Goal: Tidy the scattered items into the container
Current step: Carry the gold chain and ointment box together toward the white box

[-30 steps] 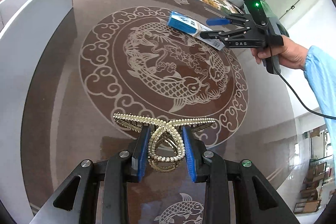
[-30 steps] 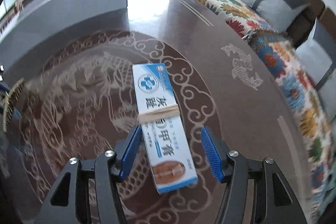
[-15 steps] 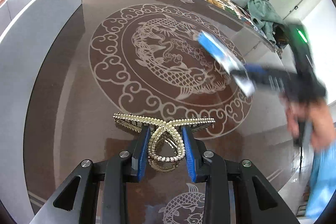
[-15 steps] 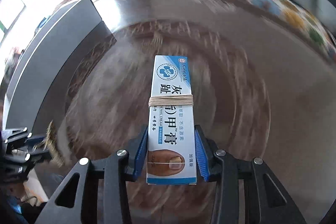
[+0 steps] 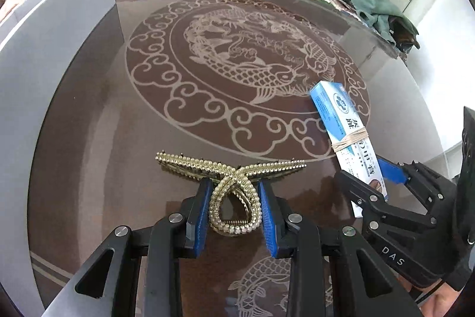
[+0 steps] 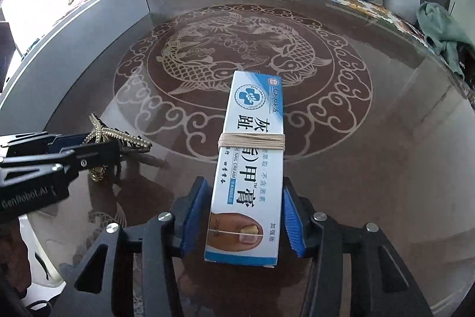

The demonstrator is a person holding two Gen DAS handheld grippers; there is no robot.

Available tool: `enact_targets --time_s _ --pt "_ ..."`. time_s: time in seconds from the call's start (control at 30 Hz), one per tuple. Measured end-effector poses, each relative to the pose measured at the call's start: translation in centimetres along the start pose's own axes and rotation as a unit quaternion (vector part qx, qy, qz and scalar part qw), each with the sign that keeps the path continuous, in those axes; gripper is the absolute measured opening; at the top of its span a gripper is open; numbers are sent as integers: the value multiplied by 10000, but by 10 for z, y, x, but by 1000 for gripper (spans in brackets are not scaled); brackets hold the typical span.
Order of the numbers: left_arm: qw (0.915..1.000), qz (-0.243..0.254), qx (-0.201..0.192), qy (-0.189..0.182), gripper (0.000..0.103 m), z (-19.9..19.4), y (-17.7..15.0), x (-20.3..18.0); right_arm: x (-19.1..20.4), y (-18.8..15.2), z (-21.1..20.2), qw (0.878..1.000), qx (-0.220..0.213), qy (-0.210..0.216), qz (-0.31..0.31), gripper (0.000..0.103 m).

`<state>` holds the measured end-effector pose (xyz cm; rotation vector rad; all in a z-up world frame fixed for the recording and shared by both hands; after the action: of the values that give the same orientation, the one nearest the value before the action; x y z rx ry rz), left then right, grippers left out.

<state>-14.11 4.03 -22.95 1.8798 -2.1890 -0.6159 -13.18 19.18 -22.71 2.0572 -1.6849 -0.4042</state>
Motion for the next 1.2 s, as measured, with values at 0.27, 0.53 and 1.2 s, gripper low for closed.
enact_targets --time_s 0.27,0.53,1.2 --pt "10000 -36 -28 32 31 0 1 -1 -9 -3 1 9988 -256 -69 413 60" --pt "9991 -250 -161 -301 31 -32 -3 0 -25 -20 -34 9926 -550 199 1065 41" --pt "9946 -385 -920 -275 31 -132 -28 21 59 -30 -145 9876 -1438 310 547 41"
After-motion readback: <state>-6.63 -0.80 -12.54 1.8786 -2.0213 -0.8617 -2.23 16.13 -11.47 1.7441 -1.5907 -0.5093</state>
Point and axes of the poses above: each gripper's, at about its wrist camera, not at the fingertips, and z roughly the way its jaws point, x to its left, y to its top, the point moved 5 cm from there along z, roughly the way its jaws point, and after that the axes turned 4 degrees about y, right-handed, at the moved point
